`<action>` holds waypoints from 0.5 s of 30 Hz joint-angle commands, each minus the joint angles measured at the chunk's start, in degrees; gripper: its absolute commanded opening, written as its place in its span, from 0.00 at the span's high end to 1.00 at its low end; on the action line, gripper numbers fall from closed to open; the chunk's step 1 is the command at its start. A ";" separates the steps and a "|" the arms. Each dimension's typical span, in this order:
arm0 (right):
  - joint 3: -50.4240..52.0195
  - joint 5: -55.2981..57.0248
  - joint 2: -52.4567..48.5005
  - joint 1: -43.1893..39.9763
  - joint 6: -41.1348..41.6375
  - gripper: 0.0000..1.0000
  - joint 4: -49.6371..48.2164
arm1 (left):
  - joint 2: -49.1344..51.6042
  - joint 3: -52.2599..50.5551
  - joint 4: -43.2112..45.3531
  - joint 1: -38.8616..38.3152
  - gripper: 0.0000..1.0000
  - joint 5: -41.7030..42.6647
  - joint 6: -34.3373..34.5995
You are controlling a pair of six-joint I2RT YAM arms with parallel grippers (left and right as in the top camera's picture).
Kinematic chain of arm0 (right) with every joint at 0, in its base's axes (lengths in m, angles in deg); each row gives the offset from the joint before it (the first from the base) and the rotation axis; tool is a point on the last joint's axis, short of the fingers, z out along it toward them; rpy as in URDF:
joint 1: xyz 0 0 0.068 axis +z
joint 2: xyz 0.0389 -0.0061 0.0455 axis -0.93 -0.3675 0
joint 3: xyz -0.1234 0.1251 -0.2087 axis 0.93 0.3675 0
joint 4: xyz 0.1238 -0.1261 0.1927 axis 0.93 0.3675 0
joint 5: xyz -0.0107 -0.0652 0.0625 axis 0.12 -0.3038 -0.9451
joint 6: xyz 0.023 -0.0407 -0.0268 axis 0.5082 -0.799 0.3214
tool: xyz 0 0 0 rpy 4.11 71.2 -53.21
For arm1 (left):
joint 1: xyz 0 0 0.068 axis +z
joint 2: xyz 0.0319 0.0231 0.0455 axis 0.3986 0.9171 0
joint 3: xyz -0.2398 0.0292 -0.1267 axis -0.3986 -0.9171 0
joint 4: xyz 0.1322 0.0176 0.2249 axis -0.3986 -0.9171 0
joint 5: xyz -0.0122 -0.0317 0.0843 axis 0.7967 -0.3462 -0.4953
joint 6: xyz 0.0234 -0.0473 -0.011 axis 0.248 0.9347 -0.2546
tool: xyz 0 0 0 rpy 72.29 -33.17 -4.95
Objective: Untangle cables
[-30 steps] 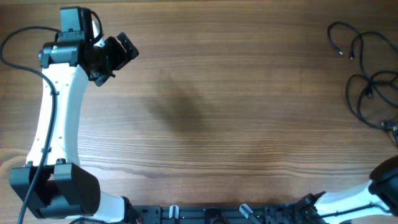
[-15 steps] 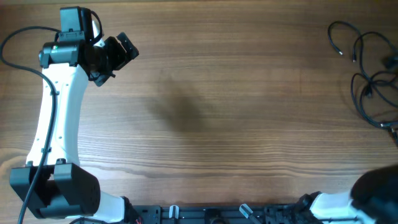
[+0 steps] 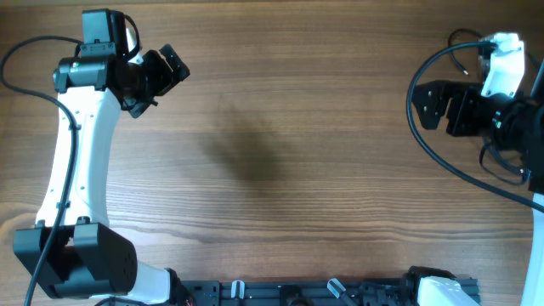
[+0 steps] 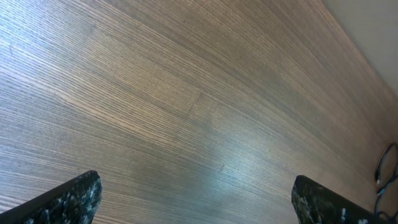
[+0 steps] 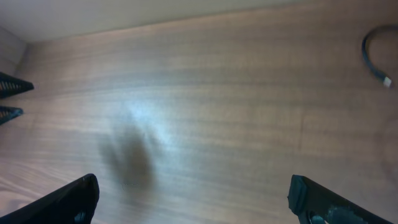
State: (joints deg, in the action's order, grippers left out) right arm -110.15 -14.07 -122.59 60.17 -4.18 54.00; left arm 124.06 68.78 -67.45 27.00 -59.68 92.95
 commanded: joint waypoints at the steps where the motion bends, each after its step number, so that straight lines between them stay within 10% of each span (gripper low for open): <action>1: -0.85 0.52 0.20 0.22 2.60 0.00 0.24 | 0.33 0.15 0.02 0.15 0.00 -0.33 -0.90; 15: -0.26 2.10 0.09 0.22 0.44 0.00 -0.98 | 0.33 0.15 0.02 0.15 0.00 -0.33 -0.90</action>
State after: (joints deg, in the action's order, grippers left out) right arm -110.15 -12.95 -122.61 60.17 -2.87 53.93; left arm 124.06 68.78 -67.45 27.00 -59.66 92.95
